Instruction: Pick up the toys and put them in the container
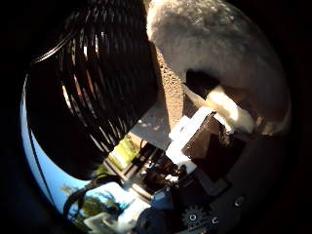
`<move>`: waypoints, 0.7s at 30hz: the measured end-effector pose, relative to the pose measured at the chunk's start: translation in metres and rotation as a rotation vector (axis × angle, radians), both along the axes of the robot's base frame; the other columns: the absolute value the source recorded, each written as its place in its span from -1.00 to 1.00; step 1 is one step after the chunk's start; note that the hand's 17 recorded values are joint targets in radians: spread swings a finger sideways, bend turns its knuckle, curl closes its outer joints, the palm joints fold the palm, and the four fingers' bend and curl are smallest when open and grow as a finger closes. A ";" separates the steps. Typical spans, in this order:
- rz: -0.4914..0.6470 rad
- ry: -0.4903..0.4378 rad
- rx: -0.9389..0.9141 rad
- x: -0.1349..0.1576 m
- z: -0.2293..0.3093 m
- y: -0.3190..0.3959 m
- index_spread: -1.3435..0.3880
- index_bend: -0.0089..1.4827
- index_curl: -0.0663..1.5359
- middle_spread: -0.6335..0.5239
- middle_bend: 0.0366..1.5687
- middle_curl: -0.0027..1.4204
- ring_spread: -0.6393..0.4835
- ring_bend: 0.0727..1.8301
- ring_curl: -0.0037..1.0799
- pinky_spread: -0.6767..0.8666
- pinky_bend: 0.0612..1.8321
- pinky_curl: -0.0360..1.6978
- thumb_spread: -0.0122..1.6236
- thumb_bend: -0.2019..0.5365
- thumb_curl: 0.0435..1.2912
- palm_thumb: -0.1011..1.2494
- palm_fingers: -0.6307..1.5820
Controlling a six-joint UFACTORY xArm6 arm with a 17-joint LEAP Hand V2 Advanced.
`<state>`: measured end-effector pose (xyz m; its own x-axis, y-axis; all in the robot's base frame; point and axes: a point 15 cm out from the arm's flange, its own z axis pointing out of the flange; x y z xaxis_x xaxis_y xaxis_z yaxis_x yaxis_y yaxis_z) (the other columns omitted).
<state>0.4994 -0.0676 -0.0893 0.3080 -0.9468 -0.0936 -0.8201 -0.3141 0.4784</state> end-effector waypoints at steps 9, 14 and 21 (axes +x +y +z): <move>0.017 0.081 -0.032 -0.020 0.005 -0.007 0.04 -0.38 -0.43 -0.12 0.19 0.02 0.23 0.27 0.12 0.39 0.17 -0.38 0.31 -0.40 -0.31 0.48 0.62; -0.012 0.136 -0.031 -0.032 0.029 -0.020 -0.08 -0.17 -0.29 -0.18 0.35 0.16 0.11 0.40 0.26 0.30 0.37 -0.24 0.31 -0.35 -0.17 0.63 0.52; -0.075 0.152 -0.006 -0.038 0.117 -0.061 -0.19 -0.01 -0.06 -0.21 0.50 0.31 0.02 0.54 0.39 0.20 0.52 -0.08 0.33 -0.44 -0.03 0.65 0.39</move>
<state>0.4611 -0.1283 0.0276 0.2196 -0.9671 -0.1284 -0.7590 -0.2521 0.6003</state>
